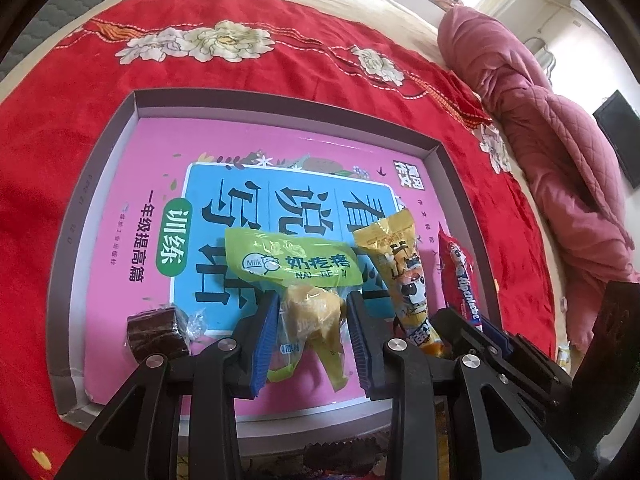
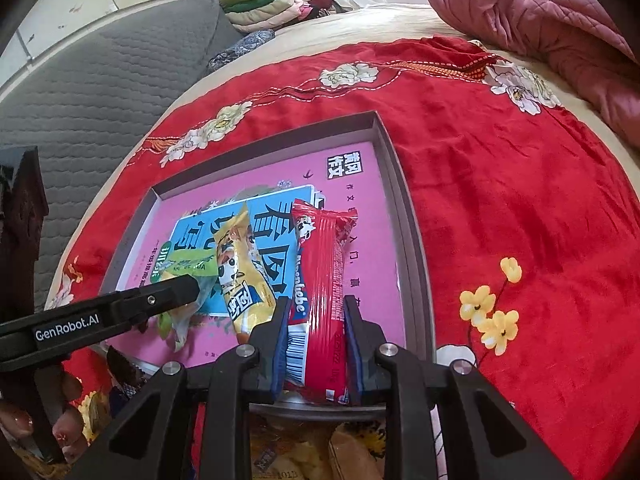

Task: Organize snacks
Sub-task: 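Release the red snack with the right gripper while the left gripper lowers the green bag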

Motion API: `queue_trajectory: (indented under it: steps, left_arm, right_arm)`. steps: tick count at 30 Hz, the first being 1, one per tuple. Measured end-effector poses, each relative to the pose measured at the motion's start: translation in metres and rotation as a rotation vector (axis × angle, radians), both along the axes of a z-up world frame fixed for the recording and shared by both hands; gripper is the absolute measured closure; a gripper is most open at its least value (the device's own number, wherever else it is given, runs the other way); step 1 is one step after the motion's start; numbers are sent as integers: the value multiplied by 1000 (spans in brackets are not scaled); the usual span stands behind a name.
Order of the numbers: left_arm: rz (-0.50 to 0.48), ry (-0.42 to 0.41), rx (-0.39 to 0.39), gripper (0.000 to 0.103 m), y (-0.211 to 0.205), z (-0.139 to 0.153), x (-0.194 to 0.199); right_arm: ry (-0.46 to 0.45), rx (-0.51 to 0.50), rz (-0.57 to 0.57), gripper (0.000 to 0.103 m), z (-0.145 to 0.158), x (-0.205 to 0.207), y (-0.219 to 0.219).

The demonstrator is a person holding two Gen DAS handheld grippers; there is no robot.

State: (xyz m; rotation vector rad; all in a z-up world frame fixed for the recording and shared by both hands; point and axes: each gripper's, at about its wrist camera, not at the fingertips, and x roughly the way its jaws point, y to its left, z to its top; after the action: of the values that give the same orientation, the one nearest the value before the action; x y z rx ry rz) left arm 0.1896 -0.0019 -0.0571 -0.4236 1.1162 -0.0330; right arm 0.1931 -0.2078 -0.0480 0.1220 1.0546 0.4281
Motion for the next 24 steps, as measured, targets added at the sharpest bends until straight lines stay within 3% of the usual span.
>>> queue_trajectory:
  steps: [24]
  left_arm:
    - [12, -3, -32, 64, 7, 12, -7]
  right_arm:
    - [0, 35, -16, 77, 6, 0, -5]
